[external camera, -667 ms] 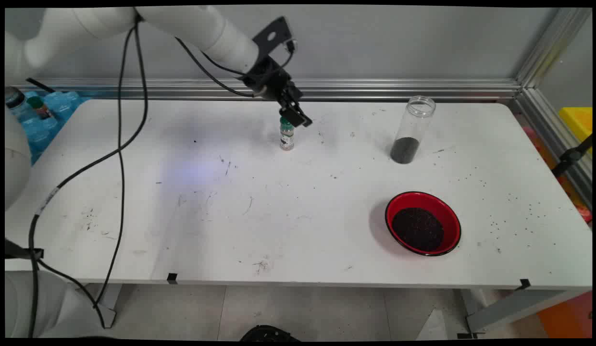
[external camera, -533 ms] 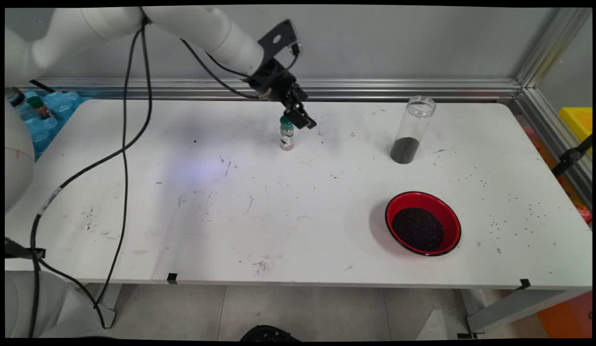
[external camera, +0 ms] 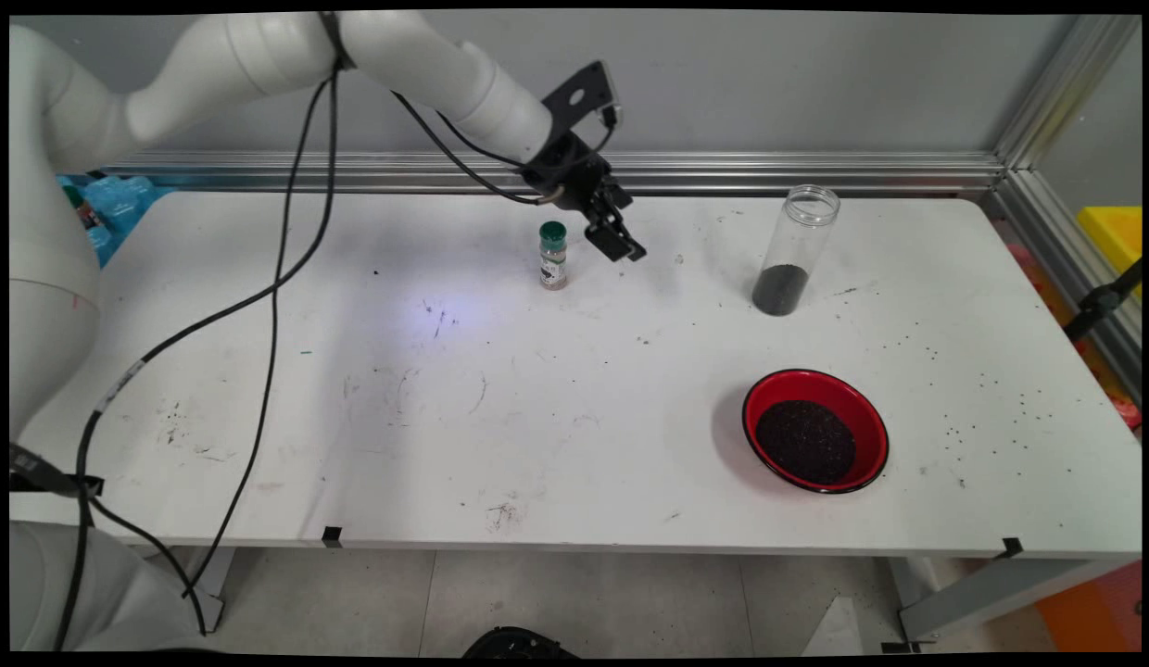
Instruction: Pick up the black seasoning powder from the table
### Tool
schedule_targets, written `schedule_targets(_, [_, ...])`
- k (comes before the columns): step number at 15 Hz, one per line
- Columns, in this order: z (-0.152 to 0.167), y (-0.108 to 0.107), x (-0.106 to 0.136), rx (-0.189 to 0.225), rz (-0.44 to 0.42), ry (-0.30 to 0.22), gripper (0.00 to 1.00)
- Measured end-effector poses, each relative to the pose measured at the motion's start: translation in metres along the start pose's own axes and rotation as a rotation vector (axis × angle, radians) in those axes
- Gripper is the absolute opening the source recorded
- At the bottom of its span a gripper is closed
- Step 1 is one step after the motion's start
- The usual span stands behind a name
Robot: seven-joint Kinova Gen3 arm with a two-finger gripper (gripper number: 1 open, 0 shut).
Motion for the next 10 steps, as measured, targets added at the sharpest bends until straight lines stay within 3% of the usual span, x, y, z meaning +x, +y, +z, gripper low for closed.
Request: schedule_targets(10, [0.051,-0.009,0.009,-0.045,0.026,0.062,1.00])
